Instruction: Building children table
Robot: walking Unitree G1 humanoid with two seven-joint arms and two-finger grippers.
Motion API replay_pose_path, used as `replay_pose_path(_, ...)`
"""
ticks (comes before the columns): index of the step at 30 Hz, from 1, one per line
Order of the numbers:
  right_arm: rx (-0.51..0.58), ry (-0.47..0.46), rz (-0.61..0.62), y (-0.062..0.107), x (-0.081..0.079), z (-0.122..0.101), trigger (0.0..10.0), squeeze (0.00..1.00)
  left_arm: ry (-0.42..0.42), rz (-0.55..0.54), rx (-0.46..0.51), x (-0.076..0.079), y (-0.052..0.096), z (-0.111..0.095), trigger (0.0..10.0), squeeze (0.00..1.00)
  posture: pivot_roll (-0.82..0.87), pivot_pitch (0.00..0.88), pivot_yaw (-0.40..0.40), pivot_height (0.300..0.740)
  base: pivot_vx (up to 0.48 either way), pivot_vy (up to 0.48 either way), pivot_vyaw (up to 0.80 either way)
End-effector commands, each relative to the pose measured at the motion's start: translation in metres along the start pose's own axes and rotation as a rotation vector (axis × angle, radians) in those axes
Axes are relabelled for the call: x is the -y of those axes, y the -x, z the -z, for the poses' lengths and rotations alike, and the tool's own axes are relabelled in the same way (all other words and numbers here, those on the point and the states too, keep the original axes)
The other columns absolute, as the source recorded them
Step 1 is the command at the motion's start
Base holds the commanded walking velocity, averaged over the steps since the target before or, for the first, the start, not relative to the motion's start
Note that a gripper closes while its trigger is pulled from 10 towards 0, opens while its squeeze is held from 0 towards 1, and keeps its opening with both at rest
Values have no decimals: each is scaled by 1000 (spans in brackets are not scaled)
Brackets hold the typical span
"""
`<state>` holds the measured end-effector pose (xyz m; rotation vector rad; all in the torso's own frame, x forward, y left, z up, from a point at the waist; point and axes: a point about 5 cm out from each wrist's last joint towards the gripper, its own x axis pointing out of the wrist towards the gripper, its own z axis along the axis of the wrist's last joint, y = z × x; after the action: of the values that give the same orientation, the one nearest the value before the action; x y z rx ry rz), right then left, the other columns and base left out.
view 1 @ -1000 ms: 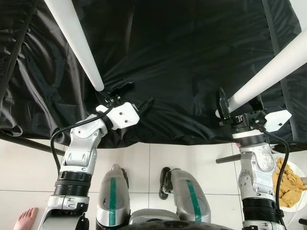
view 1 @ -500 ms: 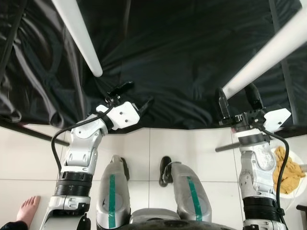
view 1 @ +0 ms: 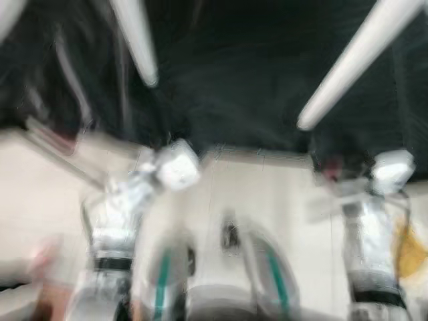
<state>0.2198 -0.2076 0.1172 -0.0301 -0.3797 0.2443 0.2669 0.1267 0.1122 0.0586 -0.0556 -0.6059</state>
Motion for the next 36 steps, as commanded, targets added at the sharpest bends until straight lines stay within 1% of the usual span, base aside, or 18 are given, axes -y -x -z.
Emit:
replay_pose_path(1,-13,10,13,4,4,1,10000,0,-1,7,-25,3,1,5,10000,0,23,108,-20,740,-281,0,0)
replay_pose_path(5,-16,13,9,4,4,1,10000,0,-2,3,-26,3,1,4,10000,0,23,107,-21,740,-272,0,0)
replay_pose_path(16,-39,16,-19,4,4,6,10000,0,-14,-23,-32,2,4,7,10000,0,30,103,-28,740,0,0,0)
replay_pose_path(18,-75,23,-32,4,3,11,10000,0,-23,-37,-25,1,6,7,10000,0,31,103,-29,740,0,0,0)
replay_pose_path(20,-89,26,-40,5,3,13,10000,0,-34,-46,-31,0,7,9,10000,0,33,101,-33,740,0,0,0)
replay_pose_path(22,-143,34,-46,6,4,21,10000,0,-38,-63,-40,-2,10,14,10000,0,36,100,-37,740,0,0,0)
replay_pose_path(23,-159,32,-54,7,3,25,10000,0,-42,-73,-45,-2,13,17,10000,0,43,98,-44,740,0,0,0)
replay_pose_path(24,-211,36,-62,12,4,36,10000,0,-40,-93,-57,-4,17,23,10000,0,45,98,-46,740,0,0,0)
replay_pose_path(28,-248,32,-63,17,4,44,10000,0,-47,-113,-65,-6,22,29,10000,0,50,101,-51,740,0,0,0)
replay_pose_path(30,-269,26,-64,24,3,50,10000,0,-30,-131,-78,-7,28,35,10000,0,57,100,-57,740,0,0,0)
replay_pose_path(31,-269,26,-64,24,3,50,10000,0,-30,-131,-78,-7,28,35,10000,0,57,100,-57,740,0,0,0)
replay_pose_path(33,-295,16,-65,34,2,57,10000,0,-13,-157,-100,-9,36,44,10000,0,63,98,-61,740,0,0,0)
replay_pose_path(34,-295,16,-65,34,2,57,10000,0,-13,-157,-100,-9,36,44,10000,0,63,98,-61,740,0,0,0)
replay_pose_path(35,-320,15,-67,40,1,62,10000,0,-9,-169,-110,-9,40,49,10000,0,65,96,-63,740,0,0,0)
replay_pose_path(36,-357,13,-77,50,0,69,10000,0,19,-182,-118,-9,47,56,10000,0,66,94,-63,740,0,0,0)
